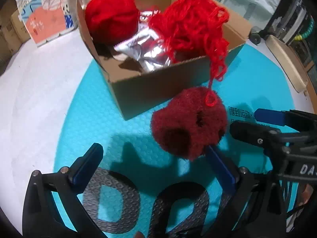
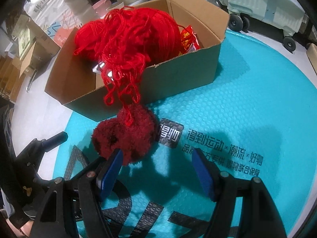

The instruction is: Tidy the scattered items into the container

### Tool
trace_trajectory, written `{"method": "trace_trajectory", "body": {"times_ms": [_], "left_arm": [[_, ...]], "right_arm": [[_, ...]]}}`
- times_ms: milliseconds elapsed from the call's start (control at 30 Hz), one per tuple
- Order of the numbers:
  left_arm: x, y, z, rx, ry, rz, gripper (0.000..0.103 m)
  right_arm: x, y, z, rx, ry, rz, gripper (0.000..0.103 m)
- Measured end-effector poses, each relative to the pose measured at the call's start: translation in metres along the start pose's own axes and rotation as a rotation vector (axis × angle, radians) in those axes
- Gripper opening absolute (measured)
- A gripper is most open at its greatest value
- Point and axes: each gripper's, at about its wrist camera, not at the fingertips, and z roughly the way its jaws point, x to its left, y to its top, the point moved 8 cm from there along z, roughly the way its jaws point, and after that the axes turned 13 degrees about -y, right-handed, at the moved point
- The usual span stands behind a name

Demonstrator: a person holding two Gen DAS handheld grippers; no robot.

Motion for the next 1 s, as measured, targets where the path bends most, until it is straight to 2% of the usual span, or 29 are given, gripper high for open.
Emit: {"method": "trace_trajectory", "body": {"times_ms": [133, 500, 700, 733, 800, 867, 967, 1000], "left_arm": [[0.0, 0.004, 0.008, -0.013, -0.01, -0.029, 0.103], [0.002, 0.015, 0.026, -0.015, -0.025, -0.031, 0.103], [-0.003, 0.018, 0.04, 0.012, -0.083, -0.008, 0.103], [-0.004, 0.019, 0.041, 0.014, -0.085, -0.004, 0.103], [-0.004, 0.021, 0.04, 0.009, -0.082, -0.004, 0.103], [-0.005, 0.02, 0.042, 0.013, -0.106, -0.014, 0.103], [-0.005, 0.02, 0.042, 0.002, -0.135, -0.02, 0.103], [-0.005, 0.02, 0.042, -0.004, -0.142, -0.02, 0.103]], "right_arm": [[0.0, 0.003, 0.005, 0.0, -0.012, -0.019, 0.073], [-0.001, 0.013, 0.023, 0.019, -0.013, -0.045, 0.073], [0.008, 0.024, 0.034, 0.031, 0.015, -0.052, 0.072], [0.009, 0.026, 0.036, 0.028, 0.016, -0.056, 0.062], [0.01, 0.03, 0.041, 0.03, 0.027, -0.051, 0.048], [0.013, 0.031, 0.048, 0.056, 0.067, -0.03, 0.045], [0.015, 0.029, 0.054, 0.075, 0.073, -0.032, 0.042], [0.015, 0.028, 0.055, 0.078, 0.081, -0.029, 0.037]]}}
